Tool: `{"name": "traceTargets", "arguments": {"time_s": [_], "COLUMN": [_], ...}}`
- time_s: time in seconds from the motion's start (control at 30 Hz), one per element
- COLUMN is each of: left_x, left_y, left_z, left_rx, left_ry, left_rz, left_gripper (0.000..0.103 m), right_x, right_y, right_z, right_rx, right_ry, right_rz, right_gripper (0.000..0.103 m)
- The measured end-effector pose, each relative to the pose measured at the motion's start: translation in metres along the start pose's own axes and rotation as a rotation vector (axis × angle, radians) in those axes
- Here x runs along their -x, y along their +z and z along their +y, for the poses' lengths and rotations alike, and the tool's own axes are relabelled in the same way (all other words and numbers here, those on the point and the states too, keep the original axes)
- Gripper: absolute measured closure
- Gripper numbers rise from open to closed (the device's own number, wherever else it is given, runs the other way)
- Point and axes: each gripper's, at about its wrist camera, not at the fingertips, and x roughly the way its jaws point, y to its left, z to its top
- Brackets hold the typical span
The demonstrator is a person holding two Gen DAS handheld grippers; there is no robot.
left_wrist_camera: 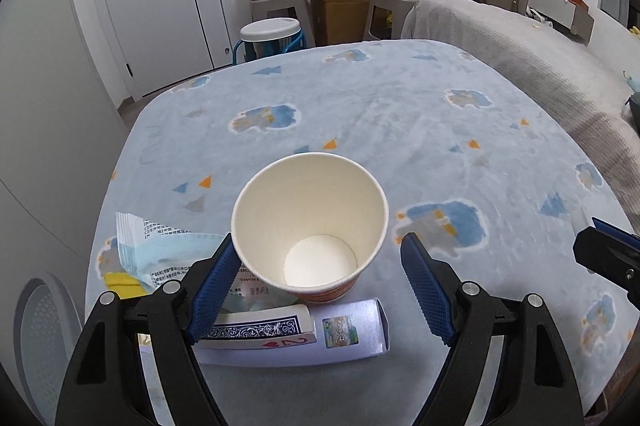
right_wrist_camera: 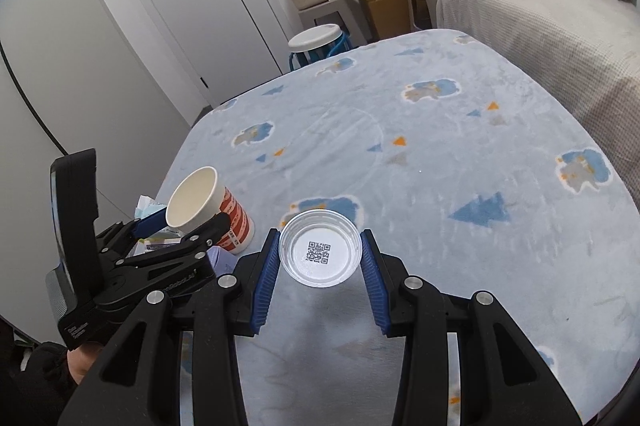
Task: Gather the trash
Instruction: 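Grasp the red-printed paper cup rim with the left gripper while the right holds the lid, then carry the paper cup and lid over the wastebasket with both grippers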
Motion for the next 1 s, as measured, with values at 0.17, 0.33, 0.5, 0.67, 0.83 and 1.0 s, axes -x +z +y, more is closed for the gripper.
{"name": "traceTargets", "arguments": {"time_s": [0.17, 0.33, 0.5, 0.67, 0.83, 1.0], "left_x": [-0.009, -0.012, -0.007, 0.015, 0.054, 0.089], "left_y": [0.002, 0.003, 0.002, -0.001, -0.007, -0.017], "left_z": [0.000, 0.000, 0.002, 0.003, 0.012, 0.027], "left_rx": [0.011, 0.028, 0.035, 0.030, 0.045, 0.061], "left_ry": [0.009, 0.000, -0.012, -0.014, -0.041, -0.057], "left_rz": [0.004, 0.002, -0.005, -0.048, -0.111, -0.157], "left_gripper": [0.025, 0.038, 0.041, 0.041, 0.041, 0.041], "right_x": [0.002, 0.001, 0.000, -0.002, -0.005, -0.009], "right_y": [0.000, -0.001, -0.002, -0.001, 0.000, 0.002], "right_z": [0.002, 0.003, 0.003, 0.004, 0.013, 0.032], "right_rx": [0.005, 0.008, 0.009, 0.013, 0.031, 0.058], "right_ry": [0.005, 0.004, -0.001, -0.002, 0.002, 0.018], "right_rz": [-0.004, -0.002, 0.003, 0.004, 0.002, 0.003], "right_gripper": [0.063, 0.063, 0.063, 0.063, 0.063, 0.063]}}
